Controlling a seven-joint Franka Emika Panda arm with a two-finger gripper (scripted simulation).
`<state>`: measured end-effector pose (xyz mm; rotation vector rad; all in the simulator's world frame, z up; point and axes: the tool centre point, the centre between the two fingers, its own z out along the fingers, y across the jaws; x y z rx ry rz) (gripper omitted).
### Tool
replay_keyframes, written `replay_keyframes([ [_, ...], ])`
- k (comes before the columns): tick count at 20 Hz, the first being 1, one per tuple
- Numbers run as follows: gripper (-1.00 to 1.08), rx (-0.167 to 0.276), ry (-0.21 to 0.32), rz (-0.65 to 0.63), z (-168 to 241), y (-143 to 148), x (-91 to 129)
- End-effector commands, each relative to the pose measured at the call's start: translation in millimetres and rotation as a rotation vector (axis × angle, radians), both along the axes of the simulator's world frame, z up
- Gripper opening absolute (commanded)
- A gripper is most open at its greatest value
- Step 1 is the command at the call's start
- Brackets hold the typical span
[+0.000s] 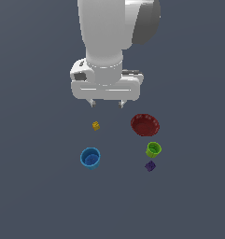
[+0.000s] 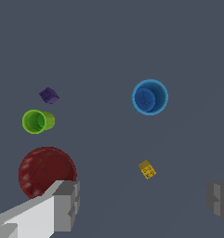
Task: Pick up a designated object from a clutter of objects.
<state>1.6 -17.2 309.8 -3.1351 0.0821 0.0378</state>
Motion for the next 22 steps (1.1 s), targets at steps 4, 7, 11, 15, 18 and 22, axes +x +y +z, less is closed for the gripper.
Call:
replay_keyframes([
  [4,1.00,0.002,0.002,0.011,0,4,-1],
  [7,1.00,0.007,0.008,0.044,-1,15,-2],
  [11,1.00,0.012,0.013,0.073,0,26,-4],
  [15,1.00,0.012,0.013,0.072,-1,25,-4],
  [18,1.00,0.013,0.012,0.080,-5,23,-4],
  [22,1.00,0.014,0.010,0.103,-17,18,-5],
])
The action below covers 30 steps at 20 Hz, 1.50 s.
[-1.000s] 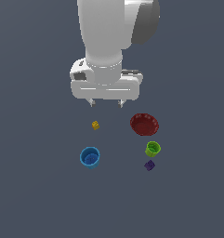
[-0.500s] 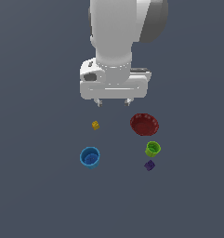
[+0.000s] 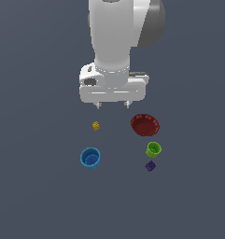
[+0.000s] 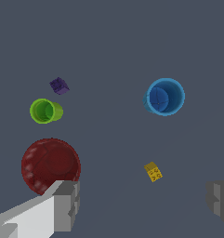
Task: Pick up a designated object from a clutter of objects.
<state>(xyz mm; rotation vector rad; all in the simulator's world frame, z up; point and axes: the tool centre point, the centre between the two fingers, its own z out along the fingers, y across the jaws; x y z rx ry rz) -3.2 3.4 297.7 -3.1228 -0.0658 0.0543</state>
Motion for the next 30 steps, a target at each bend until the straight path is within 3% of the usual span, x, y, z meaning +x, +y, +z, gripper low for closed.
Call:
replay_keyframes([
  [1,1.00,0.001,-0.001,0.016,-9,-4,-1],
  [13,1.00,0.008,-0.016,0.174,-89,-39,-19],
  [30,1.00,-0.002,-0.036,0.442,-204,-90,-88],
])
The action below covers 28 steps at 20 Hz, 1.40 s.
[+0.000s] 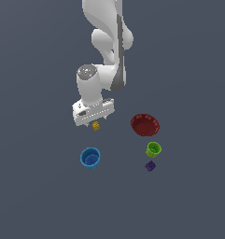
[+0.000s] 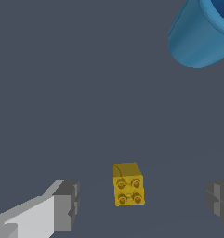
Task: Pick up a designated object from a clutter of objects.
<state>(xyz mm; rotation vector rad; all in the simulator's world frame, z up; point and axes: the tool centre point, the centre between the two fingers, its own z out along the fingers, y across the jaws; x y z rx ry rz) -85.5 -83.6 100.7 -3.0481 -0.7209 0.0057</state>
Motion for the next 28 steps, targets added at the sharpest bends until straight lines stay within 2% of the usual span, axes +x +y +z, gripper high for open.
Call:
replay_keyframes([
  [1,1.00,-0.003,-0.003,0.030,-10,-5,-9],
  [10,1.00,-0.008,-0.006,0.082,-28,-12,-28],
  [18,1.00,-0.008,-0.005,0.081,-34,-12,-28],
  [28,1.00,-0.008,-0.006,0.083,-70,-12,-29],
])
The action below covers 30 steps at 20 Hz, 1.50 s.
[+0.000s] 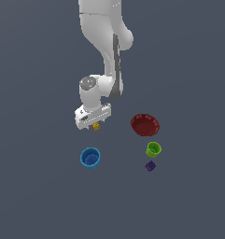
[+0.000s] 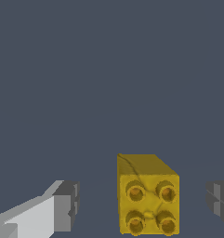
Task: Pick up a designated object from a clutter of objects.
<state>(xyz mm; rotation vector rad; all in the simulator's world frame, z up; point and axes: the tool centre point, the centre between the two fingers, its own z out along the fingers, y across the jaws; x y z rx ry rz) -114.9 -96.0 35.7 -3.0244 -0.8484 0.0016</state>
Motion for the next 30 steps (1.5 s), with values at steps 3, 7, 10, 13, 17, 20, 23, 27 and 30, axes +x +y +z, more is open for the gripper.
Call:
replay_keyframes([
  [3,1.00,0.000,-0.001,0.000,-10,0,0],
  [7,-1.00,0.000,-0.001,0.000,-10,0,0],
  [10,-1.00,0.000,-0.001,0.000,-10,0,0],
  [13,-1.00,0.000,-0.001,0.000,-10,0,0],
  [17,-1.00,0.000,-0.002,0.000,-10,0,0],
  [20,-1.00,0.000,-0.002,0.000,-7,0,0],
  [23,-1.00,0.000,-0.002,0.000,0,0,1],
  [27,-1.00,0.000,-0.002,0.000,15,1,1],
  [30,-1.00,0.000,-0.002,0.000,31,2,2],
])
